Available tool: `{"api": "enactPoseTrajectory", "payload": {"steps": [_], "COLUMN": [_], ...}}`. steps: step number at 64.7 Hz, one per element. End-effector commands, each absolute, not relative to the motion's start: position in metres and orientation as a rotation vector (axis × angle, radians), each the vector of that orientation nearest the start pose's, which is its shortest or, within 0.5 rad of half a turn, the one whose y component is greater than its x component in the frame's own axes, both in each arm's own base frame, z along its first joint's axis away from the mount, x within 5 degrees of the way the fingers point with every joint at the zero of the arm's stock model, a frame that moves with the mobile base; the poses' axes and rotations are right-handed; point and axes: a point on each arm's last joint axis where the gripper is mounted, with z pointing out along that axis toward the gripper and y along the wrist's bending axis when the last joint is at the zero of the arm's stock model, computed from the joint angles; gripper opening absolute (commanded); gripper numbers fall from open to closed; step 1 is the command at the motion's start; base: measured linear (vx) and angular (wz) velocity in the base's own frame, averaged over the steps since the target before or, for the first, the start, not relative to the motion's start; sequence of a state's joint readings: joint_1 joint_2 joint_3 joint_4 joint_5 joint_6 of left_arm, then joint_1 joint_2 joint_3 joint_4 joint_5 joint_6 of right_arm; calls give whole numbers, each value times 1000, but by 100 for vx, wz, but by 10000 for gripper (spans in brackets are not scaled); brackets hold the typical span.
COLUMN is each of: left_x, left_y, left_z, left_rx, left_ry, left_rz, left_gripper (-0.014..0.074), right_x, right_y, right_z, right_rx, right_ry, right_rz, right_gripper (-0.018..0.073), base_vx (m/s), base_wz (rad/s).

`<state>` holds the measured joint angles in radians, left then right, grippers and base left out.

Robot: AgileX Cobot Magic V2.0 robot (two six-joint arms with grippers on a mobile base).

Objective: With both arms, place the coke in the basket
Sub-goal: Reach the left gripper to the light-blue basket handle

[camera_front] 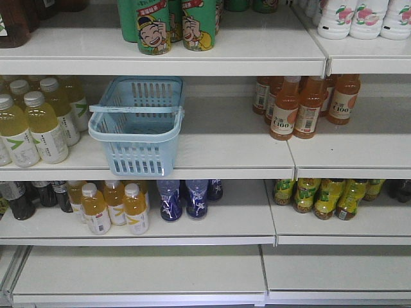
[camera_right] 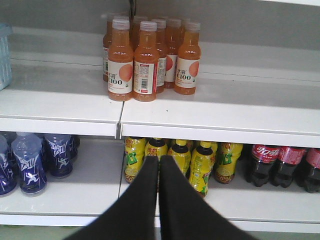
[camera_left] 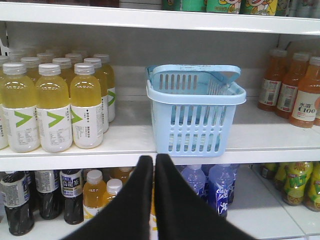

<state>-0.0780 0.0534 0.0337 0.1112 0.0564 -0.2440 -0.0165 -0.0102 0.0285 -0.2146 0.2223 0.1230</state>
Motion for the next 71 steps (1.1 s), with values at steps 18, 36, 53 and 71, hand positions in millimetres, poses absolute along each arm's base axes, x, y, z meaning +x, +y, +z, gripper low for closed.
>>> {"api": "enactPoseTrajectory", "payload": {"steps": [18, 36, 53, 71], "left_x": [62, 62, 62, 62], "left_y": [-5, -5, -5, -5], "left_z": [199, 199, 199, 200], "left_rx": [-53, -53, -53, -149], "left_ry": [1573, 1573, 1573, 1562], "left_rz": [-185, -185, -185, -282], "left_gripper": [-6, -6, -6, -6], "right_x": [56, 56, 56, 56], "right_y": [-4, -4, -4, -4], "right_z": [189, 189, 189, 189], "right_rx": [-50, -50, -50, -50], "right_ry": [1638, 1638, 1638, 1638], "right_rz": [-126, -126, -126, -126], "right_gripper": [-5, -5, -5, -5], "base_vx": [1, 0, 0, 0], "base_wz": [0, 0, 0, 0]}}
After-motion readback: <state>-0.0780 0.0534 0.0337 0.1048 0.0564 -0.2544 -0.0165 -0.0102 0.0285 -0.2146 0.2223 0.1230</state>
